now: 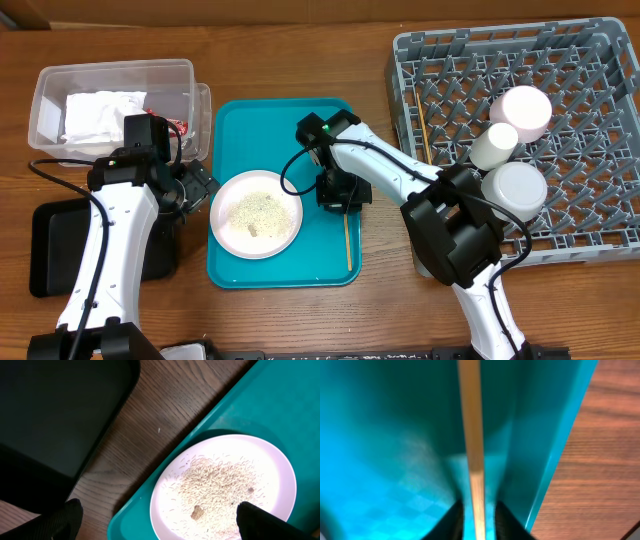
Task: Sort waste into correct bins and load items into the dishwasher
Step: 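Carry the chopsticks right and lower them into the rack's left side, then open the right gripper and withdraw it to the right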
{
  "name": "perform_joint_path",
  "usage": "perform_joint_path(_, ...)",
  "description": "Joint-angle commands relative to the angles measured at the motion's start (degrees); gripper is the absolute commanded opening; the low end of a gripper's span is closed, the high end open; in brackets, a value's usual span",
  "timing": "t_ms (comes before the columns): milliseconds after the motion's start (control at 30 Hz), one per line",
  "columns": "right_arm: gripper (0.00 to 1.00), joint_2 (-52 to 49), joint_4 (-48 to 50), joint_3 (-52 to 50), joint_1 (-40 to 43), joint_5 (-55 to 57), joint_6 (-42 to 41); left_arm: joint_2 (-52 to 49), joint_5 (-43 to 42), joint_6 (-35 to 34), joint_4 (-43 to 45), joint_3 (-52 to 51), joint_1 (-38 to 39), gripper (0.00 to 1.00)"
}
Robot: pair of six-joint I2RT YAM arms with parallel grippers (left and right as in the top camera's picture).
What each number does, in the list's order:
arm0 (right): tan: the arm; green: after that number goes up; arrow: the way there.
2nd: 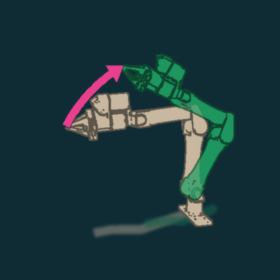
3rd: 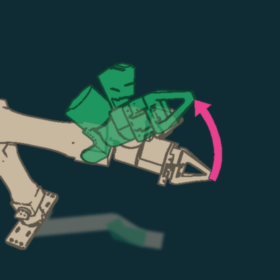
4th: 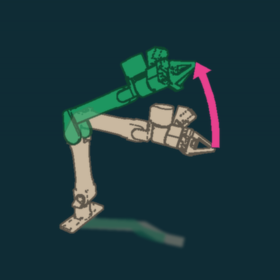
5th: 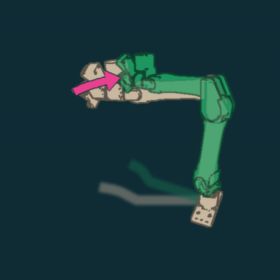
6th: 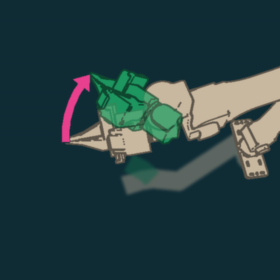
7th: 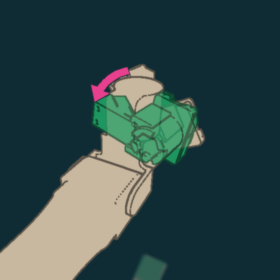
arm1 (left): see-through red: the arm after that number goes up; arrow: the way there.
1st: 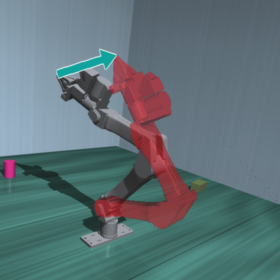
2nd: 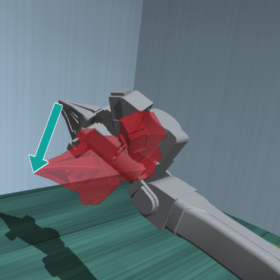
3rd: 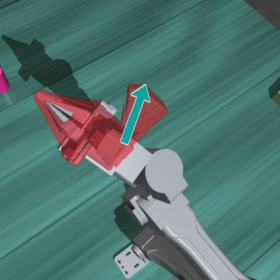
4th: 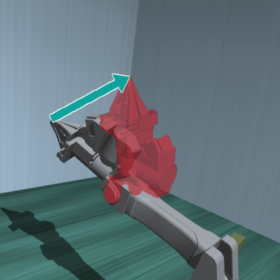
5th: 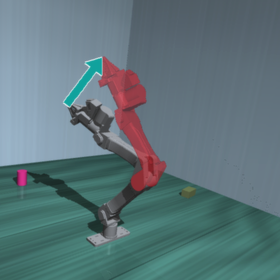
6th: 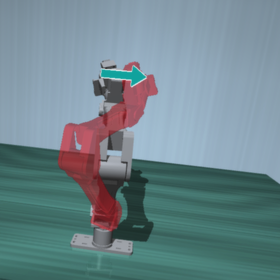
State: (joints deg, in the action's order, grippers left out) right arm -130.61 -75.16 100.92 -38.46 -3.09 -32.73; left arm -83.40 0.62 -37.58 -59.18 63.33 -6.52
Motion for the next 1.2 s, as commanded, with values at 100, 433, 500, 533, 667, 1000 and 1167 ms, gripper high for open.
perform_joint_path(100,0.04,-0.66,0.44,-1.25,-0.15,-0.48,-0.33,0.15,-0.09,-0.79,-0.13,0.02,-0.22,1.0)
perform_joint_path(433,0.04,4.0,-12.74,14.6,4.5,9.62,-0.31,0.15,-0.07,-0.76,-0.11,0.02,-0.22,1.0)
perform_joint_path(500,0.04,5.99,-15.43,19.47,6.99,13.53,0.02,0.15,-0.07,-0.79,-0.13,0.02,-0.22,1.0)
perform_joint_path(533,0.04,6.86,-16.28,21.77,8.48,14.8,1.44,0.15,-0.07,-0.79,-0.13,0.02,-0.22,1.0)
perform_joint_path(667,0.04,9.62,-16.46,28.0,16.26,15.02,12.2,0.15,-0.07,-0.79,-0.13,0.02,-0.22,1.0)
perform_joint_path(1000,0.04,9.94,-15.8,27.39,27.39,1.66,32.72,0.15,-0.07,-0.79,-0.13,0.02,-0.22,1.0)
perform_joint_path(1167,0.14,9.94,-12.9,26.29,28.15,1.44,33.0,0.15,-0.07,-0.79,-0.13,0.02,-0.22,1.0)
